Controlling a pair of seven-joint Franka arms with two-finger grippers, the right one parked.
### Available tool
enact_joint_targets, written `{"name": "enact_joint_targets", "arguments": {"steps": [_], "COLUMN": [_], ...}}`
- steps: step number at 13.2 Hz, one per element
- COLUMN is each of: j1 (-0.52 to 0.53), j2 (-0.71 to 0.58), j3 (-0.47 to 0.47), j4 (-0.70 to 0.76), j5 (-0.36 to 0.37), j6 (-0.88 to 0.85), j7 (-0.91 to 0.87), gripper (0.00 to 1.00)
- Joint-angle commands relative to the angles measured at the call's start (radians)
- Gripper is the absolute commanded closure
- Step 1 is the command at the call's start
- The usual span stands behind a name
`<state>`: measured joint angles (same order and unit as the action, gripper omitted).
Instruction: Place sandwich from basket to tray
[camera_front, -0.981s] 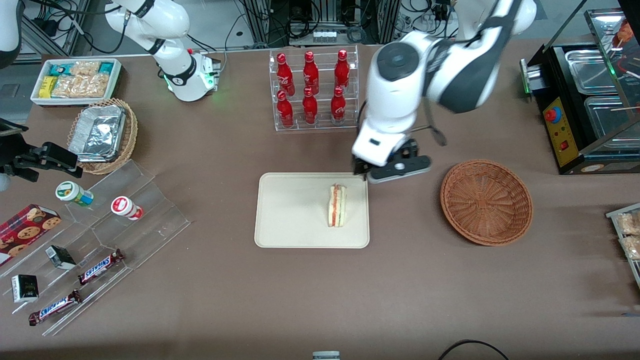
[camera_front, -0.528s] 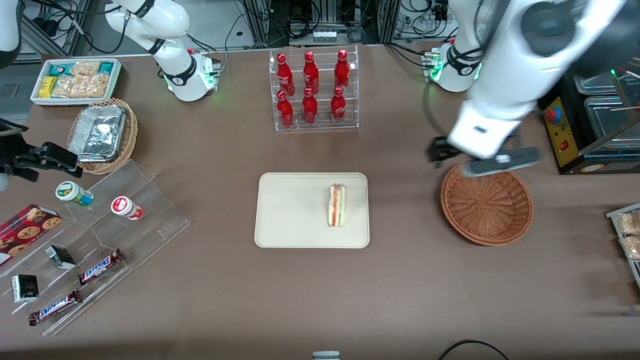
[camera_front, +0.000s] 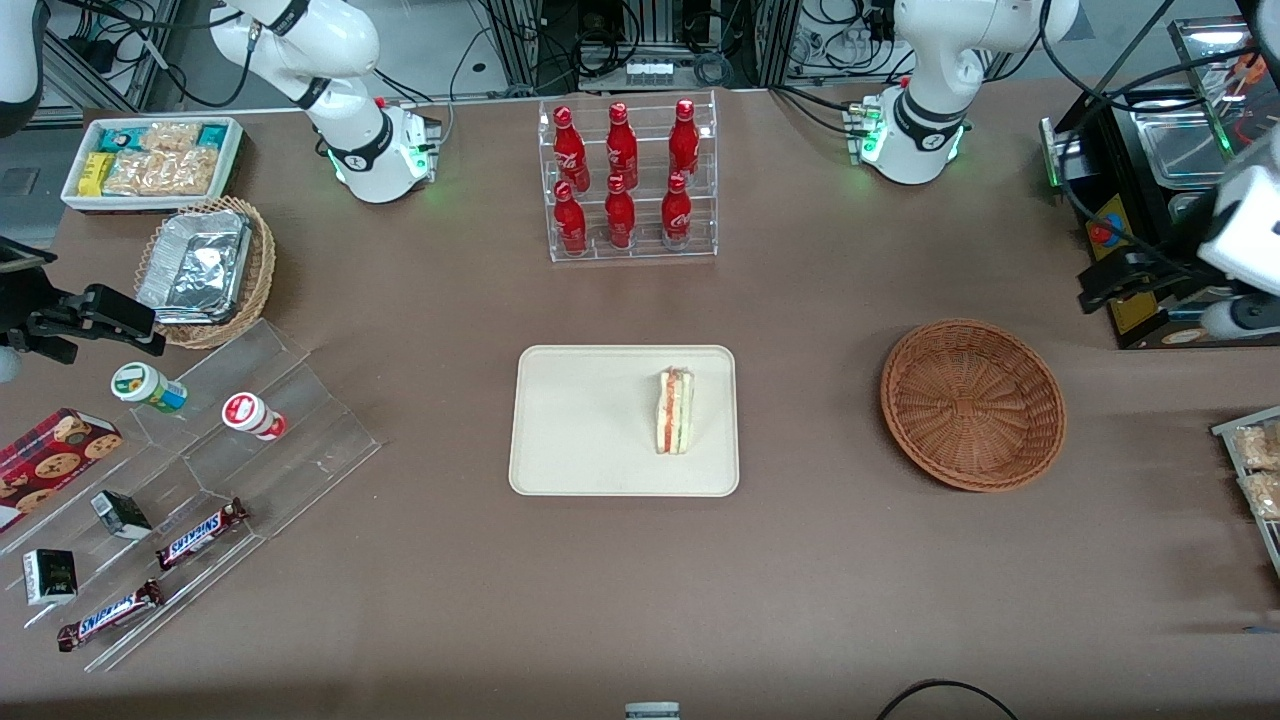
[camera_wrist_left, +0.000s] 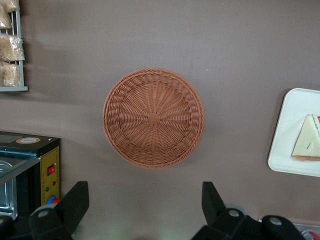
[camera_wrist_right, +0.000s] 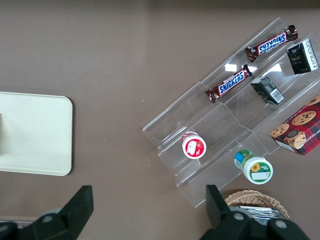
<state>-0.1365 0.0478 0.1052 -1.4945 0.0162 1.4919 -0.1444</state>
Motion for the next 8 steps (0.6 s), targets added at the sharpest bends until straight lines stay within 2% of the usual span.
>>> {"name": "enact_joint_targets", "arguments": {"steps": [1, 5, 8], "j1": [0.015, 0.015, 0.058], "j2": [-0.003, 0.001, 0.003], "j3": [-0.022, -0.042, -0.102], "j4": [-0.009, -0.007, -0.006], "j5": [-0.021, -0.024, -0.024], "j6": [-0.015, -0.010, -0.010], "j7": [0.017, 0.005, -0.021], "gripper": [0.00, 0.00, 0.00]}}
